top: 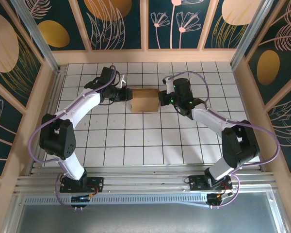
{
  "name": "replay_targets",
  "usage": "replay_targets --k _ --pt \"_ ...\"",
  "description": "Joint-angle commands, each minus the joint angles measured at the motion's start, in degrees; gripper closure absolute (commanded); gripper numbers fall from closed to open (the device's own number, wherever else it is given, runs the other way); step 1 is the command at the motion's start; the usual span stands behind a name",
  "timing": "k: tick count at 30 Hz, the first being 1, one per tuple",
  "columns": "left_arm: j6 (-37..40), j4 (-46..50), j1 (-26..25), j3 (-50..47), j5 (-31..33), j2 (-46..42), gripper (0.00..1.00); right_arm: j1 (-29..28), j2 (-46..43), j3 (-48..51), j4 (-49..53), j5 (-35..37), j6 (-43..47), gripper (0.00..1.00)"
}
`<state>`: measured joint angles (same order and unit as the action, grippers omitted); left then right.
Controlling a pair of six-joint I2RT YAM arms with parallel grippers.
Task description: Fold the paper box
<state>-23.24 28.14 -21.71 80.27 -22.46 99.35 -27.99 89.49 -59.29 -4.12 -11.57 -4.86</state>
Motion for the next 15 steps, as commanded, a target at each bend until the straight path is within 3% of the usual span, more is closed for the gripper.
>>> replay_targets --k 1,8,12,15 --pt "0.21 -0.37 -0.26 -0.05 -0.83 -3.33 0.71 -1.07 -0.54 1.14 5.07 -0.03 -0.59 1.00" --pt "-0.35 -0.83 -0.26 -0.80 -0.42 -6.12 0.64 -1.02 -2.73 1.10 4.93 0.32 -1.26 0.92" --pt "-0.79 -0.59 -0.26 -1.78 0.54 -8.43 0.62 -1.02 -4.53 1.14 5.03 0.99 -2.09 0.75" --pt "-1.87 -0.98 -0.26 -2.62 1.98 -11.36 0.61 -0.98 -6.45 0.41 5.46 0.26 -2.42 0.72"
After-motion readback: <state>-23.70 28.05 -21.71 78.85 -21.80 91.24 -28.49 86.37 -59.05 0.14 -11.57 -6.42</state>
